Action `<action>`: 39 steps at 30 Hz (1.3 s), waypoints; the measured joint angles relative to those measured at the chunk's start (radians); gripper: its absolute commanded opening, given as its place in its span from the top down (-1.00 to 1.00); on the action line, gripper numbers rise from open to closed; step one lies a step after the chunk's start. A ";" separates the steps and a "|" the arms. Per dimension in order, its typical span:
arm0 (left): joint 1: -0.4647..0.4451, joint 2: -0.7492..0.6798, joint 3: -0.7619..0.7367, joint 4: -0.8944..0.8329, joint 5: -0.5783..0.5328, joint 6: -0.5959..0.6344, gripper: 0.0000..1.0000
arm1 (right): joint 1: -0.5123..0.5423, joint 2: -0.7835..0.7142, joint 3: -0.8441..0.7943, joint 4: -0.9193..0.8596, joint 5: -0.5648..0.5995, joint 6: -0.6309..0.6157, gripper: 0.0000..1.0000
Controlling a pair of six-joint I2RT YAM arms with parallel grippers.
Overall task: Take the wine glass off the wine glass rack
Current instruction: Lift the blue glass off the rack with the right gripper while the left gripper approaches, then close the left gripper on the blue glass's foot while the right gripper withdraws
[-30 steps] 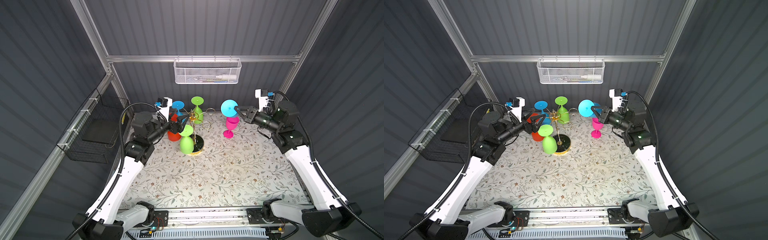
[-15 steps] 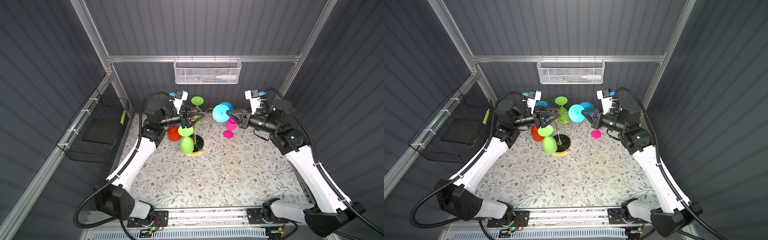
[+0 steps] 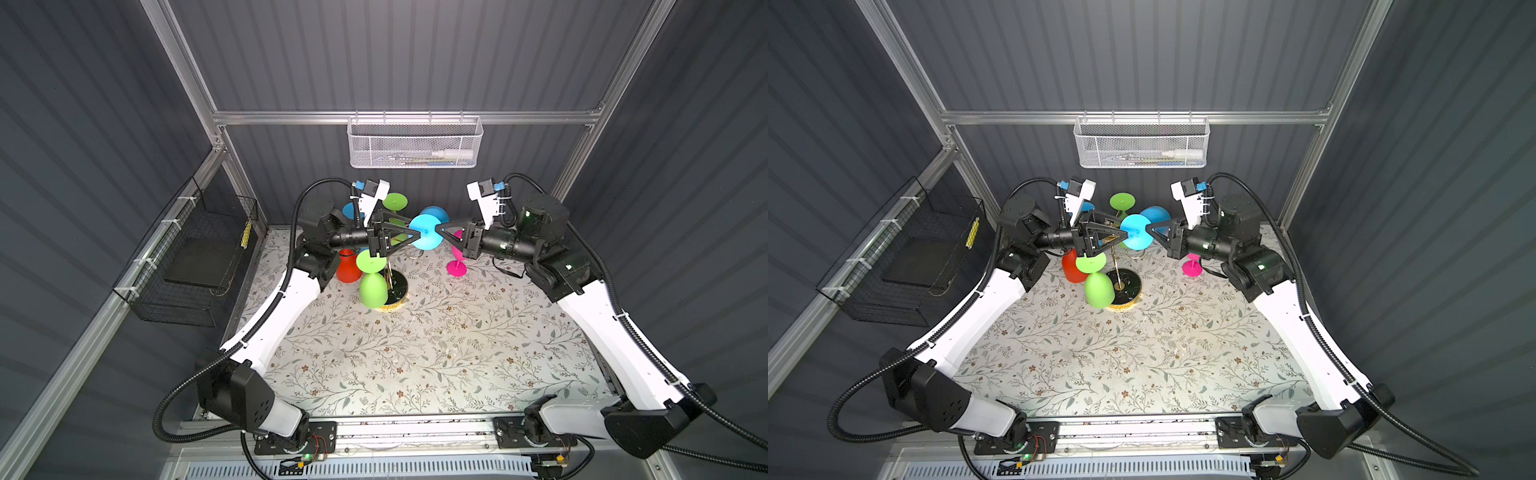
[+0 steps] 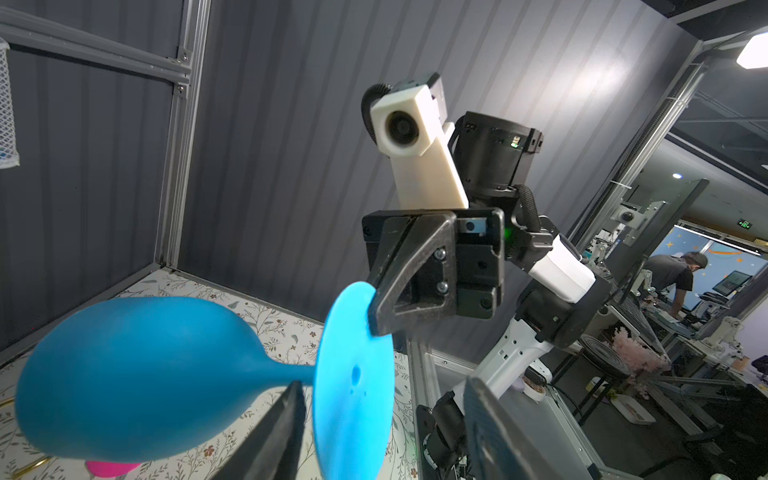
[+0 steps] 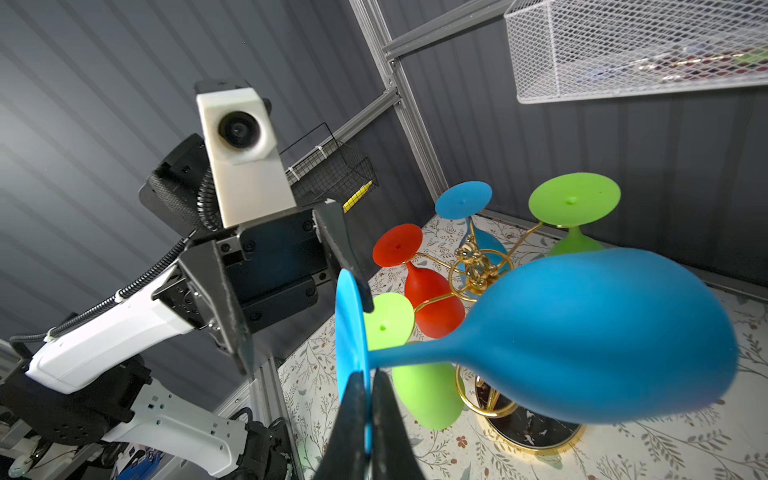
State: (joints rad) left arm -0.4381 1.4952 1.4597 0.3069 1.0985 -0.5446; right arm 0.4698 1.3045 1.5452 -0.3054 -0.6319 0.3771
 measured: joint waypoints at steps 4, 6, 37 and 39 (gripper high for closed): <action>0.000 0.013 0.000 -0.016 0.006 -0.003 -0.07 | 0.006 0.000 0.007 -0.002 0.000 -0.008 1.00; 0.000 0.013 0.000 -0.023 0.009 -0.006 0.05 | 0.008 0.000 0.007 -0.003 0.003 -0.012 1.00; -0.008 0.078 0.074 0.139 0.036 -0.360 1.00 | 0.012 -0.216 -0.223 0.065 0.224 -0.180 -0.71; -0.008 0.080 0.074 0.139 0.036 -0.380 1.00 | 0.012 -0.290 -0.307 0.123 0.282 -0.230 -0.78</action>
State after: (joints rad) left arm -0.4458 1.5753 1.5337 0.4458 1.1343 -0.9245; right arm 0.4820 1.0149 1.2381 -0.1822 -0.3500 0.1474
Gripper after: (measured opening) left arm 0.055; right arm 0.858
